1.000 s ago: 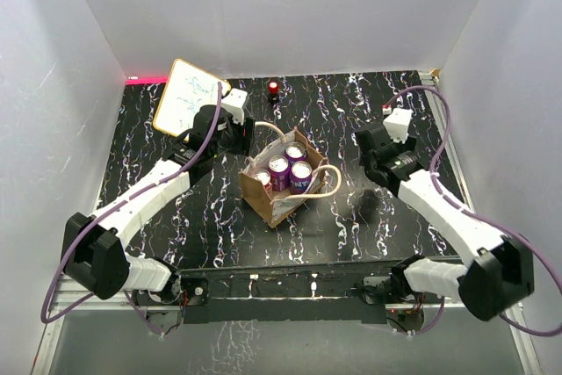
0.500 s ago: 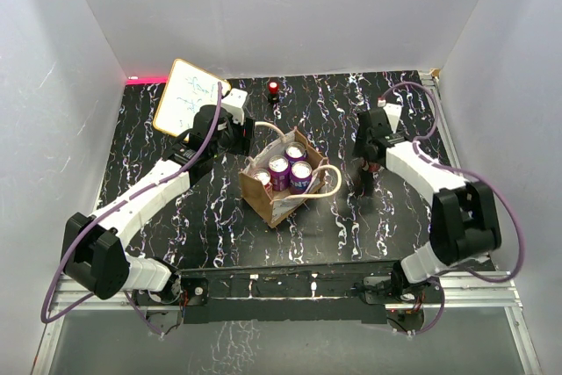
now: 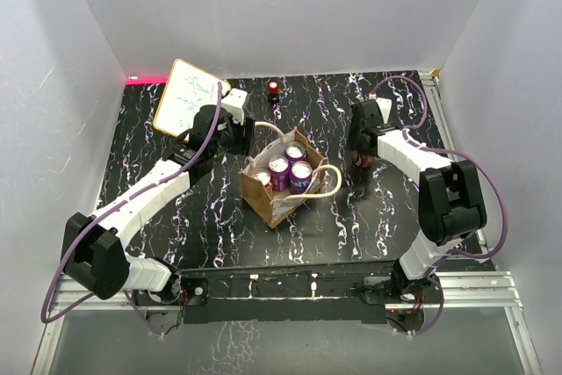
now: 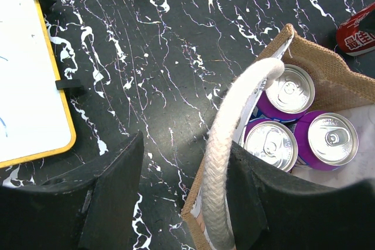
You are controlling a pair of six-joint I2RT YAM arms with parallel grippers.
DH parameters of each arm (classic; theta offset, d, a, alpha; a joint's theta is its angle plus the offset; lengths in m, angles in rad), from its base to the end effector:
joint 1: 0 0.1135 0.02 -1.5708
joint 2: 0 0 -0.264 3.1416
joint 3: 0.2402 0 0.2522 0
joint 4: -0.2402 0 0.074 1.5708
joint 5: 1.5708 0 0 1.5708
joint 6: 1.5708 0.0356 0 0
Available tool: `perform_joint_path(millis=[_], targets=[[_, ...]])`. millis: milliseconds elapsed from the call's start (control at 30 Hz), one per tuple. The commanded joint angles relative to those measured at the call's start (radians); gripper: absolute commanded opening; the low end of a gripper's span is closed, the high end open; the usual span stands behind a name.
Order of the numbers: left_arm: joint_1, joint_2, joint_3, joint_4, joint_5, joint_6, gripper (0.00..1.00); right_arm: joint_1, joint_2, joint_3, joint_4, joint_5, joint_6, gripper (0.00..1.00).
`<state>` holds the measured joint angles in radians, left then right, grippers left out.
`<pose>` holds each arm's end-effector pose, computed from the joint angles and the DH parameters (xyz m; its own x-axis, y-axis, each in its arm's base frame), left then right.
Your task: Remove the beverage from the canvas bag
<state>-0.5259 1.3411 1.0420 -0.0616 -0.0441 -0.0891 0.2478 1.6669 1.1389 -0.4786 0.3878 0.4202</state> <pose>0.2725 -0.1564 0.3171 -0.3455 0.0977 -0.9333 0.4368 0.8970 -0.0678 0.3371 0.0714 0.2143 -0.7606 0.1971 -0.6186 0.3059 0.9492 -0.0736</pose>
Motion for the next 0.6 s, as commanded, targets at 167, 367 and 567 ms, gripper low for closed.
perform_joint_path(millis=[167, 367, 567], targets=[[-0.002, -0.010, 0.041, -0.006, -0.003, 0.003, 0.53, -0.003, 0.019, 0.050, 0.066, 0.002, 0.002, 0.53], [-0.002, -0.005, 0.044, -0.009, 0.001, 0.002, 0.53, -0.005, -0.014, 0.064, 0.051, -0.012, -0.003, 0.86], [-0.001, -0.004, 0.043, -0.006, 0.005, -0.001, 0.53, -0.005, -0.087, 0.054, 0.021, -0.023, -0.009, 1.00]])
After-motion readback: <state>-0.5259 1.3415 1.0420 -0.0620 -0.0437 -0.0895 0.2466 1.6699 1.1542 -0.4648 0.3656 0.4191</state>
